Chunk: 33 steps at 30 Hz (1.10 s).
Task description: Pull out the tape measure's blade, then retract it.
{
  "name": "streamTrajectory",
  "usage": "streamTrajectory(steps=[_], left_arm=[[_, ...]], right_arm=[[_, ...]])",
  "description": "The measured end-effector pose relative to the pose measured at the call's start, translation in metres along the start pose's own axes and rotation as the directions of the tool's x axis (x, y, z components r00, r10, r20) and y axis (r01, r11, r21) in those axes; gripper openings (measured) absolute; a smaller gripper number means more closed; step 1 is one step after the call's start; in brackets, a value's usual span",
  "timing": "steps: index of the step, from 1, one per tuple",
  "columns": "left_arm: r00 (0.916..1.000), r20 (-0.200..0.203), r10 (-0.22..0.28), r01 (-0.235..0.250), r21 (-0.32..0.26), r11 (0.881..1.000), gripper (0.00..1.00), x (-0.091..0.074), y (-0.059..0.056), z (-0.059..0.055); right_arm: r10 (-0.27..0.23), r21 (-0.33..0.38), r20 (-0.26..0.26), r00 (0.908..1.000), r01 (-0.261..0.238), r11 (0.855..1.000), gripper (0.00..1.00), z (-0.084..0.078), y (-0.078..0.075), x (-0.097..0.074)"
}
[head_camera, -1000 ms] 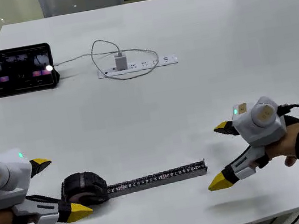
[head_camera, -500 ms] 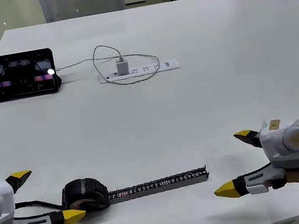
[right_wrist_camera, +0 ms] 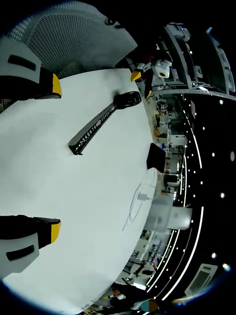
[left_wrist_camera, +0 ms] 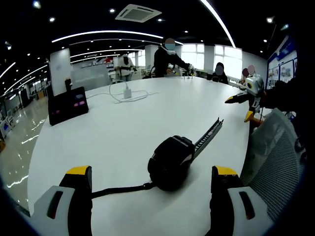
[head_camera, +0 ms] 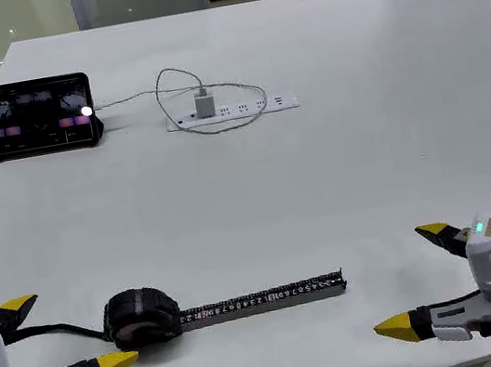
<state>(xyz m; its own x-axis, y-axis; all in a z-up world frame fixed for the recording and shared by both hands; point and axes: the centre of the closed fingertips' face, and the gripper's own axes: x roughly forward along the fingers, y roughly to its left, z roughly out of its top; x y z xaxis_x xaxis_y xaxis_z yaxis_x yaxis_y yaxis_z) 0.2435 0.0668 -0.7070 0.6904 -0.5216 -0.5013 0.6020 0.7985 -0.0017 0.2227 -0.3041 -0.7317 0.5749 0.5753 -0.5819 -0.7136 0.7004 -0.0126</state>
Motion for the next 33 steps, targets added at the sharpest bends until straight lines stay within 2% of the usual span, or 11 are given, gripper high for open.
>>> streamTrajectory(steps=[4, 9, 11, 13, 17, 20, 24, 26, 29, 32, 33], left_arm=[[0.9995, -0.021, 0.022, -0.023, -0.007, 1.0, 0.99, -0.003, 0.003, -0.015], [0.999, -0.009, 0.044, -0.045, -0.016, 0.999, 0.99, -0.012, 0.003, -0.02], [0.9989, -0.021, 0.041, -0.041, 0.0, 0.999, 0.99, -0.016, 0.001, -0.024], [0.9991, -0.035, 0.024, -0.025, -0.017, 1.0, 0.99, -0.017, -0.004, -0.029], [0.9992, -0.035, 0.019, -0.02, -0.017, 1.0, 0.99, -0.018, -0.007, -0.029], [0.999, -0.015, 0.043, -0.043, -0.018, 0.999, 0.99, -0.018, -0.003, -0.023], [0.9977, -0.016, 0.067, -0.067, -0.013, 0.998, 0.99, -0.016, 0.0, -0.022], [0.9967, -0.039, 0.07, -0.071, -0.003, 0.998, 0.99, -0.014, -0.001, -0.025], [0.9973, -0.038, 0.063, -0.063, 0.004, 0.998, 0.99, -0.013, -0.006, -0.024], [0.9963, -0.05, 0.071, -0.069, 0.037, 0.997, 0.99, -0.01, -0.006, -0.024], [0.9961, -0.053, 0.07, -0.068, 0.028, 0.997, 0.99, -0.009, -0.007, -0.023]], right_arm=[[-0.021, 0.012, 0.007, 0.9998, 0.021, 1.0, 0.99, -0.004, 0.001, -0.004], [-0.049, -0.003, -0.006, 0.9988, 0.049, 0.999, 0.99, -0.009, 0.003, -0.011], [-0.056, 0.003, -0.006, 0.9984, 0.056, 0.998, 0.99, -0.011, 0.004, -0.014], [-0.055, 0.02, -0.001, 0.9985, 0.055, 0.998, 0.99, -0.013, 0.005, -0.015], [-0.053, 0.028, -0.007, 0.9986, 0.053, 0.998, 0.99, -0.02, 0.007, -0.016], [-0.06, 0.051, -0.001, 0.9982, 0.06, 0.997, 0.99, -0.022, 0.006, -0.02], [-0.061, 0.049, -0.008, 0.9981, 0.061, 0.997, 0.99, -0.024, 0.006, -0.023], [-0.063, 0.052, -0.007, 0.998, 0.063, 0.997, 0.99, -0.024, 0.005, -0.024], [-0.064, 0.052, -0.008, 0.9979, 0.064, 0.997, 0.99, -0.023, 0.004, -0.025], [-0.065, 0.056, -0.011, 0.9978, 0.066, 0.996, 0.99, -0.022, 0.001, -0.025], [-0.069, 0.052, -0.011, 0.9976, 0.069, 0.996, 0.99, -0.021, 0.0, -0.025]])
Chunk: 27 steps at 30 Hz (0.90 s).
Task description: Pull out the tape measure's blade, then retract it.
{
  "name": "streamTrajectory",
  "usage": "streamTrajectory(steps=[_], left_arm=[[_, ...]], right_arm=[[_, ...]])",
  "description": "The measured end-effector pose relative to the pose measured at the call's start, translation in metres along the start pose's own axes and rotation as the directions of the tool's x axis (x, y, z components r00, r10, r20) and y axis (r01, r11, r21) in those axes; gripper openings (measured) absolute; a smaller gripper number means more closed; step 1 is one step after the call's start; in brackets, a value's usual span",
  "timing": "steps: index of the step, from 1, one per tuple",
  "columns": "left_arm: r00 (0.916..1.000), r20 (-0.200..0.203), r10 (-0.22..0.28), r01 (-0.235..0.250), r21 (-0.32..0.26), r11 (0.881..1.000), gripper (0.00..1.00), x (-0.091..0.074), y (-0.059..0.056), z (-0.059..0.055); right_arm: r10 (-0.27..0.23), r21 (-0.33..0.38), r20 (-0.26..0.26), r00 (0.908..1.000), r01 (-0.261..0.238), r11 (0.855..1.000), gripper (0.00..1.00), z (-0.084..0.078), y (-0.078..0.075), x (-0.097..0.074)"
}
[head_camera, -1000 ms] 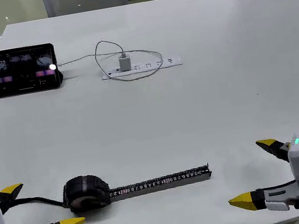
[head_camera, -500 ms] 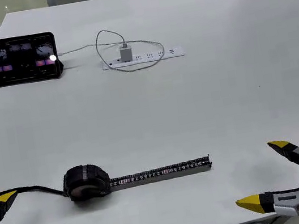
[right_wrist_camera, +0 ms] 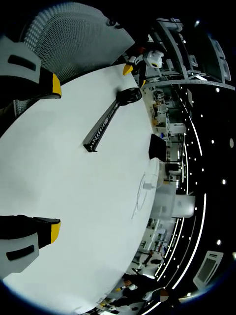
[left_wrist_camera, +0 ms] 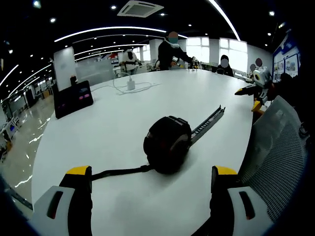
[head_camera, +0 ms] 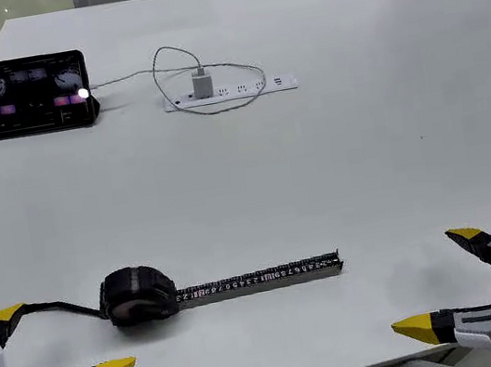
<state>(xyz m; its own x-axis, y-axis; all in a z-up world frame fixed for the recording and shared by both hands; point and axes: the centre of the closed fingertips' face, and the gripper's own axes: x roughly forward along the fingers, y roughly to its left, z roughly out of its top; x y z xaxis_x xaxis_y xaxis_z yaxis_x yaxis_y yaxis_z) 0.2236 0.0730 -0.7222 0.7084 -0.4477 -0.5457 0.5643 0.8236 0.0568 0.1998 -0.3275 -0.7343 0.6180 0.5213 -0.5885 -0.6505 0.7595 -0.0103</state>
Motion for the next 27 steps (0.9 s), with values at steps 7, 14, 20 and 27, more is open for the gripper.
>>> streamTrajectory(steps=[7, 14, 20, 27], left_arm=[[0.9999, 0.014, -0.009, 0.01, -0.044, 0.999, 0.99, 0.002, -0.003, 0.01], [0.9995, -0.03, -0.008, 0.007, -0.036, 0.999, 0.99, 0.004, -0.006, 0.016], [0.9961, -0.074, 0.049, -0.055, -0.085, 0.995, 0.99, 0.006, 0.004, 0.022], [0.9965, -0.061, 0.057, -0.065, -0.122, 0.99, 0.99, 0.019, -0.001, 0.04]], right_arm=[[0.005, -0.038, -0.036, 0.9993, -0.006, 0.999, 0.99, -0.001, -0.001, 0.004], [0.027, -0.054, -0.056, 0.9981, -0.03, 0.998, 0.99, 0.002, 0.002, 0.008], [0.04, -0.079, -0.073, 0.9965, -0.045, 0.996, 0.99, 0.007, 0.002, 0.01], [0.065, -0.138, -0.102, 0.9927, -0.078, 0.987, 0.99, 0.011, 0.008, 0.014]])
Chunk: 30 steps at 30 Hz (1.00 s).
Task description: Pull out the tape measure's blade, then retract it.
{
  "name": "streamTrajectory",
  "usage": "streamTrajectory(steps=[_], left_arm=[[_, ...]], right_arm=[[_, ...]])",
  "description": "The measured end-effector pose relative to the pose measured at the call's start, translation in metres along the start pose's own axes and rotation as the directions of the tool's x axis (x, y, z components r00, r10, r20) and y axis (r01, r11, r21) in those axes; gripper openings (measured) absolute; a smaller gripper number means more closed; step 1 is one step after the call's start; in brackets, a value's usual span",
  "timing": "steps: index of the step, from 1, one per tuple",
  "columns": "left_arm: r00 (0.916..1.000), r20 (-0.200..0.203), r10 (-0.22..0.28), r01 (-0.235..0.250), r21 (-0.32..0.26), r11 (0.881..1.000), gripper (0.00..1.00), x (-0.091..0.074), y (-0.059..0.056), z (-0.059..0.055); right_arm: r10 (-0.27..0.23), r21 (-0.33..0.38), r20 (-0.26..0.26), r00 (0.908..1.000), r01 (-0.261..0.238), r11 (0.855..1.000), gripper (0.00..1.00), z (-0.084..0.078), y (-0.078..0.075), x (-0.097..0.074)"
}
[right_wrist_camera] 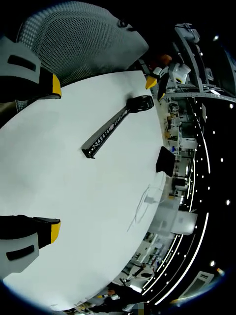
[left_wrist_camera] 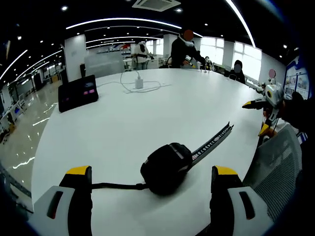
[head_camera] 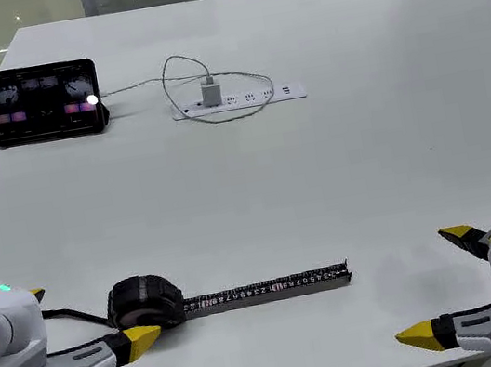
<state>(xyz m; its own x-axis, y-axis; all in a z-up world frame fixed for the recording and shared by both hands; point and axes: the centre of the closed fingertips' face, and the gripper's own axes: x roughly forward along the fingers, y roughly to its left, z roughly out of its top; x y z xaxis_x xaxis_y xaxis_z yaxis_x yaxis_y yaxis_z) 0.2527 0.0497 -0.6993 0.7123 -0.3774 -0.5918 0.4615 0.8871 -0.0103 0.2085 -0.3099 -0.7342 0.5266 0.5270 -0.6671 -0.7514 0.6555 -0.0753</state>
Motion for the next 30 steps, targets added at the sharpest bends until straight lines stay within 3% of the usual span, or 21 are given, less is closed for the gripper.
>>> streamTrajectory(steps=[3, 9, 11, 14, 18, 23, 25, 27, 30], left_arm=[[1.0, 0.005, -0.006, 0.006, -0.015, 1.0, 0.99, 0.007, -0.007, 0.004], [0.9995, -0.011, 0.028, -0.028, -0.019, 0.999, 0.99, 0.021, -0.011, 0.006], [0.9997, -0.001, 0.022, -0.022, -0.101, 0.995, 0.99, 0.023, -0.014, 0.007], [0.9996, 0.005, 0.026, -0.025, -0.164, 0.986, 0.99, 0.025, -0.012, 0.006], [0.9972, 0.004, 0.075, -0.073, -0.15, 0.986, 0.99, 0.025, -0.009, 0.003], [0.9909, 0.008, 0.134, -0.13, -0.182, 0.975, 0.99, 0.029, -0.007, 0.0], [0.9889, 0.021, 0.147, -0.141, -0.184, 0.973, 0.99, 0.03, -0.01, 0.002], [0.9794, 0.053, 0.195, -0.185, -0.143, 0.972, 0.99, 0.032, -0.01, 0.001], [0.9863, 0.046, 0.158, -0.152, -0.119, 0.981, 0.99, 0.038, -0.03, -0.008]], right_arm=[[0.014, -0.012, -0.009, 0.9999, -0.014, 1.0, 0.99, 0.003, 0.002, 0.002], [0.04, -0.044, -0.026, 0.9989, -0.041, 0.998, 0.99, 0.008, 0.004, 0.002], [0.045, -0.057, -0.035, 0.9984, -0.046, 0.997, 0.99, 0.009, 0.004, 0.002], [0.052, -0.073, -0.041, 0.9978, -0.055, 0.996, 0.99, 0.011, 0.003, 0.002], [0.057, -0.097, -0.051, 0.9971, -0.062, 0.993, 0.99, 0.013, 0.001, 0.003], [0.093, -0.149, -0.077, 0.9927, -0.103, 0.983, 0.99, 0.015, 0.001, 0.005], [0.107, -0.178, -0.097, 0.9895, -0.123, 0.976, 0.99, 0.014, 0.001, 0.007], [0.115, -0.201, -0.114, 0.9868, -0.136, 0.97, 0.99, 0.015, -0.002, 0.009], [0.123, -0.231, -0.127, 0.9842, -0.15, 0.961, 0.99, 0.02, -0.006, 0.014]])
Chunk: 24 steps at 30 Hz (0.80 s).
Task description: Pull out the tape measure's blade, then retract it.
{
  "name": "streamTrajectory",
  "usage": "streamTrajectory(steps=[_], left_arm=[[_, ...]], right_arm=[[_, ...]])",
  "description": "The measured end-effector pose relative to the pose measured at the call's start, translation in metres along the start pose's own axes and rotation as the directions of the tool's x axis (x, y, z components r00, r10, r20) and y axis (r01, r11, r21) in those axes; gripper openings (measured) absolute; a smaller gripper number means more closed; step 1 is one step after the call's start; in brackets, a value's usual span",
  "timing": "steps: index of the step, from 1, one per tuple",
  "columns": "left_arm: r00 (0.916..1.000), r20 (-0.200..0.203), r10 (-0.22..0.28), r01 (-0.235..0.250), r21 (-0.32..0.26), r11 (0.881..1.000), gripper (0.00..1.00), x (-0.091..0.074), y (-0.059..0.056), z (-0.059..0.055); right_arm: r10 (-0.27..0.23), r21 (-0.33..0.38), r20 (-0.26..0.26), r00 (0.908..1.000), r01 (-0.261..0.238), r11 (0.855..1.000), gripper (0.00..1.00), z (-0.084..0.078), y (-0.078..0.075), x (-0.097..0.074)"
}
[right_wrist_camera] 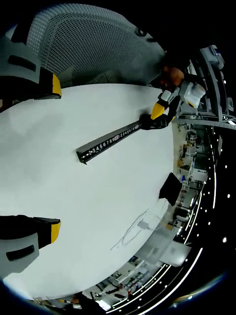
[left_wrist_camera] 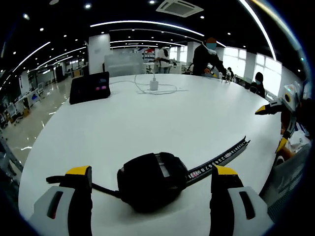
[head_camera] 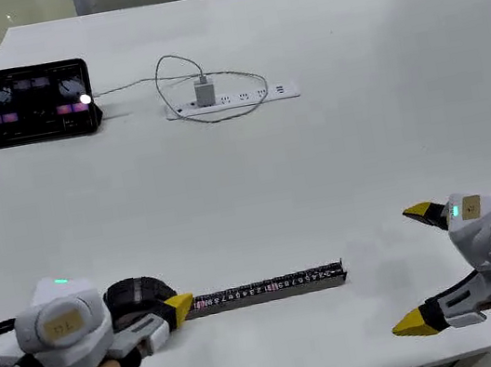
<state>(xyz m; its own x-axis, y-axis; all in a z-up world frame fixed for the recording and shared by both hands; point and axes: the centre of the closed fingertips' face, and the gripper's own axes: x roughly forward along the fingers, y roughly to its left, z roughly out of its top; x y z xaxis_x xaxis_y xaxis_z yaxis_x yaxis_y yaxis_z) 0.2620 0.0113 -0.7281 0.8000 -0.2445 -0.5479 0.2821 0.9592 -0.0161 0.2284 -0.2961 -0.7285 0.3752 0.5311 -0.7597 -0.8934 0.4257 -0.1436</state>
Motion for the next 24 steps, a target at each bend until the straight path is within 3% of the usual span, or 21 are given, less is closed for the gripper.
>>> streamTrajectory(steps=[2, 4, 6, 7, 14, 18, 20, 24], left_arm=[[1.0, 0.003, -0.006, 0.006, 0.008, 1.0, 0.99, 0.002, -0.003, 0.001], [0.9992, 0.041, -0.002, 0.001, 0.008, 1.0, 0.99, 0.002, -0.002, 0.011], [0.998, 0.063, 0.003, 0.001, -0.066, 0.998, 0.99, 0.003, -0.003, 0.016], [0.9976, 0.069, 0.0, 0.005, -0.066, 0.998, 0.99, 0.003, -0.004, 0.016], [0.9986, 0.052, 0.005, -0.003, -0.031, 1.0, 0.99, 0.007, -0.005, 0.007], [0.9954, 0.065, 0.07, -0.063, -0.104, 0.993, 0.99, 0.008, 0.015, 0.009], [0.996, 0.053, 0.073, -0.065, -0.138, 0.988, 0.99, 0.013, 0.017, 0.005], [0.9965, 0.041, 0.073, -0.067, -0.124, 0.99, 0.99, 0.02, 0.018, -0.001]], right_arm=[[0.006, -0.014, -0.003, 1.0, -0.006, 1.0, 0.99, 0.003, -0.002, 0.002], [0.009, -0.023, -0.004, 0.9999, -0.009, 1.0, 0.99, 0.006, -0.006, 0.003], [0.01, -0.027, 0.0, 1.0, -0.01, 1.0, 0.99, 0.01, -0.009, 0.005], [0.012, -0.029, 0.001, 0.9999, -0.012, 0.999, 0.99, 0.012, -0.01, 0.006], [0.055, -0.082, -0.019, 0.9983, -0.057, 0.995, 0.99, 0.021, -0.01, 0.015], [0.08, -0.113, -0.04, 0.996, -0.084, 0.99, 0.99, 0.024, -0.011, 0.021], [0.09, -0.123, -0.046, 0.9948, -0.096, 0.988, 0.99, 0.026, -0.011, 0.026], [0.136, -0.105, -0.042, 0.9898, -0.14, 0.985, 0.99, 0.031, -0.01, 0.034]])
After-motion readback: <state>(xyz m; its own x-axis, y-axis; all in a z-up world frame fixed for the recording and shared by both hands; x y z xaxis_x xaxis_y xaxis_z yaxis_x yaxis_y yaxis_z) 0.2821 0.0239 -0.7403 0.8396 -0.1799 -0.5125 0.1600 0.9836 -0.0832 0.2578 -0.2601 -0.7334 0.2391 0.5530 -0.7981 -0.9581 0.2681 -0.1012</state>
